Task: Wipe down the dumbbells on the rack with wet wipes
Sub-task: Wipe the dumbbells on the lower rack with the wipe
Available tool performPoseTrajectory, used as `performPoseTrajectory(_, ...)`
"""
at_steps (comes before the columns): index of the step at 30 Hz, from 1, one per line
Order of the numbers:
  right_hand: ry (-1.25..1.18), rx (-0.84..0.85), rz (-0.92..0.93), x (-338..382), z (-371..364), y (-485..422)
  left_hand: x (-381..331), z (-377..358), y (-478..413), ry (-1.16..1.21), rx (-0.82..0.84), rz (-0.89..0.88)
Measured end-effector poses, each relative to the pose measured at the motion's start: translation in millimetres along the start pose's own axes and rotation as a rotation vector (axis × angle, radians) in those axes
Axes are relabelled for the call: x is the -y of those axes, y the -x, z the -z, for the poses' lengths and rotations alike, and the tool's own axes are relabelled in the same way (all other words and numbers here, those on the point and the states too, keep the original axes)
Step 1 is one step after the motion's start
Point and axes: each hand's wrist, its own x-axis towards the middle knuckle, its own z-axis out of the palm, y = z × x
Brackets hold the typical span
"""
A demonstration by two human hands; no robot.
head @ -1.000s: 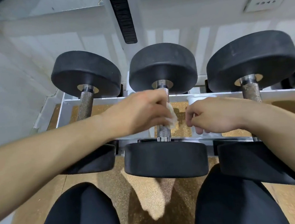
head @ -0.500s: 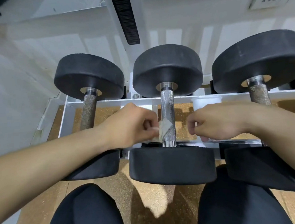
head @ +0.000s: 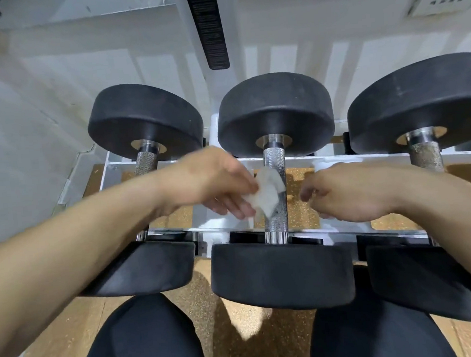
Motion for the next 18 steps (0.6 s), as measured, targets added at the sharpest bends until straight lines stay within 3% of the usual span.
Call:
performPoseTrajectory(3, -0.113, -0.104, 0.064, -1, 2, -1, -6, 15, 13, 0.126, -0.236, -0.106)
performPoseTrajectory(7, -0.846, -0.189, 0.191, -3, 10, 7, -10, -3, 15, 0.288, -0.275, -0.194)
performPoseTrajectory(9, -1.063, -0.176, 0.255, -7, 10, 15, -12, -11, 14, 0.338, -0.311, -0.231)
performPoseTrajectory(12, -1.064, -0.147, 0.376, -2, 6, 22, -14, -17, 17, 0.382, -0.363, -0.304)
performPoseTrajectory(18, -1.041, -0.347, 0.259, 6, 9, 21, -5, -20, 27, 0.300, -0.565, -0.415)
